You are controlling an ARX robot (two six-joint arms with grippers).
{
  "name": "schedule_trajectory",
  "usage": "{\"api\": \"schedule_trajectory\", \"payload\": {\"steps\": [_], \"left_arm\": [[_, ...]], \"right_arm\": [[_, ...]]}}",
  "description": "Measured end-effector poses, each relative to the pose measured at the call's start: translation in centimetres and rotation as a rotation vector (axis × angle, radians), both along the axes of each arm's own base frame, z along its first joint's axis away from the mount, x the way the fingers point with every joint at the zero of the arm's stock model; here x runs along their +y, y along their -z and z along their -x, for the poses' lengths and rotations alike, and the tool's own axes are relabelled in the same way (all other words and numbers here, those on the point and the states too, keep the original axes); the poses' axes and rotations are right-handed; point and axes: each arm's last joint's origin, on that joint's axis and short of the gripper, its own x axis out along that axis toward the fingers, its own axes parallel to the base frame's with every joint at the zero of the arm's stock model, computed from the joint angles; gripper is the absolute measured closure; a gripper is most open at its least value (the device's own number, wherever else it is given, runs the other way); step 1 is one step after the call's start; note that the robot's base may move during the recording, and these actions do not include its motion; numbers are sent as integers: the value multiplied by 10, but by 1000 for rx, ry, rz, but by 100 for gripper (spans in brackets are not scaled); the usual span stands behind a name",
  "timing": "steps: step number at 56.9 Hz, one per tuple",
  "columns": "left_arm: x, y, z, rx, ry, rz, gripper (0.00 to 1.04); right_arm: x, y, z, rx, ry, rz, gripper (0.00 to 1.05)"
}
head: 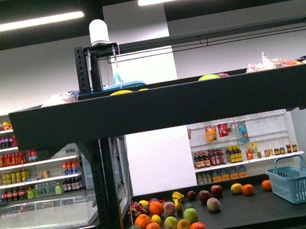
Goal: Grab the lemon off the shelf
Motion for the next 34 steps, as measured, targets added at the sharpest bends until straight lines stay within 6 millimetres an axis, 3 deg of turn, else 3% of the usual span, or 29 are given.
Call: {"api": "schedule_trajectory", "payload": {"steps": [11,16,24,34], "left_arm": [[0,8,0,-2,-1,0,99],[0,8,0,-2,0,0,82],[0,8,0,-2,0,0,41],[0,8,0,-2,0,0,7]], "right_arm": [[0,0,0,0,0,0,8],[0,0,0,0,0,0,8],[0,0,0,0,0,0,8],[0,0,0,0,0,0,8]]}}
